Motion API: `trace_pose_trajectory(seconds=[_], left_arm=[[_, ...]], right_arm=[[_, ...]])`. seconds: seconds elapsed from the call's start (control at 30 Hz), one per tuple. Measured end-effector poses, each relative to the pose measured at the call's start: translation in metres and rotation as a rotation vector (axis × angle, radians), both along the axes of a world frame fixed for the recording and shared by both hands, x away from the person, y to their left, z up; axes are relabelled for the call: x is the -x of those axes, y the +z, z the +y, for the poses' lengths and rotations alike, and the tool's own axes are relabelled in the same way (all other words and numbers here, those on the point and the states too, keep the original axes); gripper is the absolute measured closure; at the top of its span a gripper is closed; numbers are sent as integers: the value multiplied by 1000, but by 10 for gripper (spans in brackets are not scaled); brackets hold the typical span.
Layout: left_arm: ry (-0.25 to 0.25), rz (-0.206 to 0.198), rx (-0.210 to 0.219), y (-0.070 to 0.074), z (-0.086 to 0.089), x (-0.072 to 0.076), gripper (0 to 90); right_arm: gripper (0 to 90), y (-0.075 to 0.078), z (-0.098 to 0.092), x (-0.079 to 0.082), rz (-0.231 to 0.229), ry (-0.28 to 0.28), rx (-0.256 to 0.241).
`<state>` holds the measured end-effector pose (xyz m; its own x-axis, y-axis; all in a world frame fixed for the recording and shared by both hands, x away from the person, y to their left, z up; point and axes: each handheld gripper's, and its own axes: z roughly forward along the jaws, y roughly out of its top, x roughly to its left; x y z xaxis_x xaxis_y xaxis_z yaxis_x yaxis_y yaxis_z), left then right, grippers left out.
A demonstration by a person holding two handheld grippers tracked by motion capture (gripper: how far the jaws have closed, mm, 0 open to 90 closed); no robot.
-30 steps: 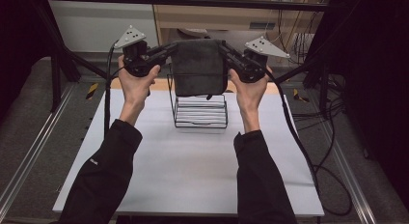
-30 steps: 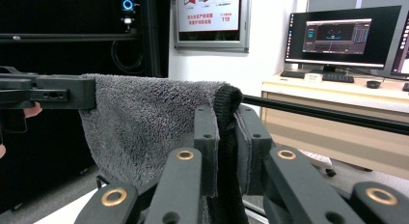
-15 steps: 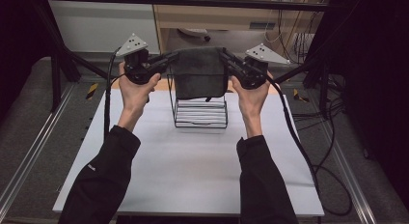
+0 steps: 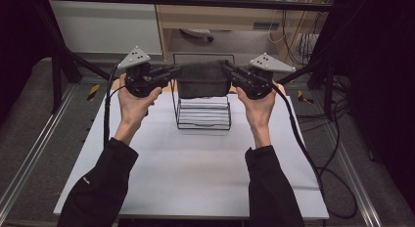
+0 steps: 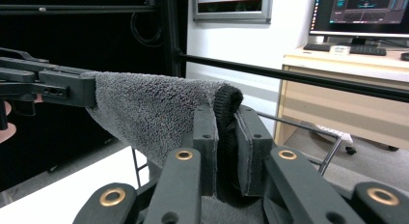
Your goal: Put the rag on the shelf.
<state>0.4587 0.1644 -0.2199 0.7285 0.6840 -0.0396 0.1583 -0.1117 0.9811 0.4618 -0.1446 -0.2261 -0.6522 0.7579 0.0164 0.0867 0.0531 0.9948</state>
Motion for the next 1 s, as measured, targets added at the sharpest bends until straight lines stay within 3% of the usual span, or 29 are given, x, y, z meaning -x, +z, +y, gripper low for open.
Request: trace_pose_trajectory(seconds=[0.33,0.53,0.7,0.83,1.0], left_arm=[[-14,39,-42,-3,2,10,736],[18,36,10,20,12,12,698],[29,87,-24,28,6,3,787],[8,139,-57,22,-4,-5,852],[-20,161,-79,14,-11,-4,895]], right_arm=[[803,-10,-3,6,13,33,18],[800,-13,-4,7,10,39,21],[792,-17,-4,9,-3,43,33],[779,-19,-5,11,3,46,37],[747,-20,-7,12,7,56,62]])
